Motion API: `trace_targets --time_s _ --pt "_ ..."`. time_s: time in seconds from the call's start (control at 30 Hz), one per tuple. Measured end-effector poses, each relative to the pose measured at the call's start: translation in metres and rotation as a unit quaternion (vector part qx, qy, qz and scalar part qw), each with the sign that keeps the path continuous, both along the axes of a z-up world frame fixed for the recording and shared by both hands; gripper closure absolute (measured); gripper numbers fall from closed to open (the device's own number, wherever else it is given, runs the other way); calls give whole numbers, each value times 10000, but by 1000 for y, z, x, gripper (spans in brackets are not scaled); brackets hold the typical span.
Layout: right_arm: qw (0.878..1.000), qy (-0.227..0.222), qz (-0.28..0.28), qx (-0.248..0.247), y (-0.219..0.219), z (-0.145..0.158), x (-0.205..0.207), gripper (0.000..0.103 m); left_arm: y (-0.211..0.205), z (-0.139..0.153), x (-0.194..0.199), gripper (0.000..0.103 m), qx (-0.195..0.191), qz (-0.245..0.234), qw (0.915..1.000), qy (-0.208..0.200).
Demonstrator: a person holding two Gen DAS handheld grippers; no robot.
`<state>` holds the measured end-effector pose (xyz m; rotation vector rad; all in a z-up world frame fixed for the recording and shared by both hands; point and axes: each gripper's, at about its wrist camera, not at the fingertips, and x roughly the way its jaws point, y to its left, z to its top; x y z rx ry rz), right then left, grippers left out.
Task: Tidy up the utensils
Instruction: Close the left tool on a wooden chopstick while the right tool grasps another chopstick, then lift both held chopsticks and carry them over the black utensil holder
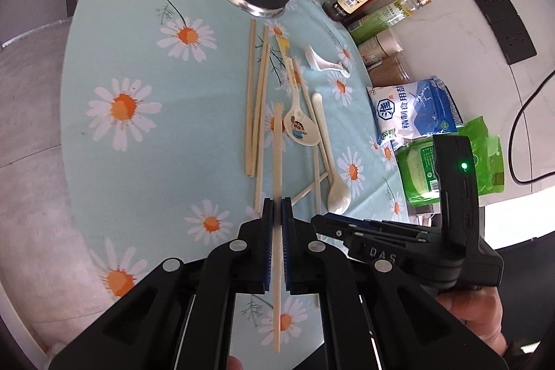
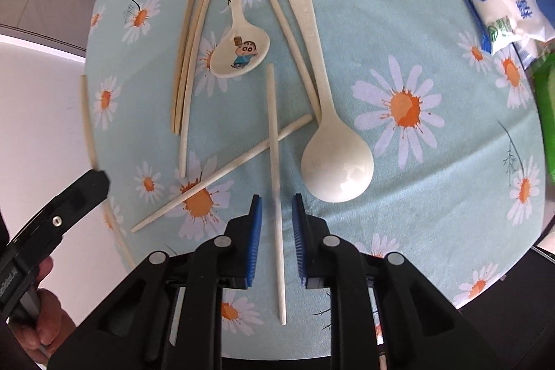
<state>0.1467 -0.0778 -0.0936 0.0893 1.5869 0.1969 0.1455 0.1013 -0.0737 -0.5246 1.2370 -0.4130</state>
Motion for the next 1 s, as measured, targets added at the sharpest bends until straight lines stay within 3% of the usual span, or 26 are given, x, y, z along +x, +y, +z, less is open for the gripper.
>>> trace_targets --time_s 0.23,0.5,0.73,1.0 --pt "9978 -24 53 -655 24 -6 3 95 30 2 -7 99 18 -105 9998 -160" --pt "9977 -54 -347 -586 32 4 -2 97 58 -2 -11 99 -99 -368 9992 -153" --pt "9977 -302 -498 -349 40 42 -2 97 60 -4 -4 99 -120 -598 9980 -188" --pt "9956 -774 281 452 50 65 26 97 57 5 6 99 92 20 9994 -337"
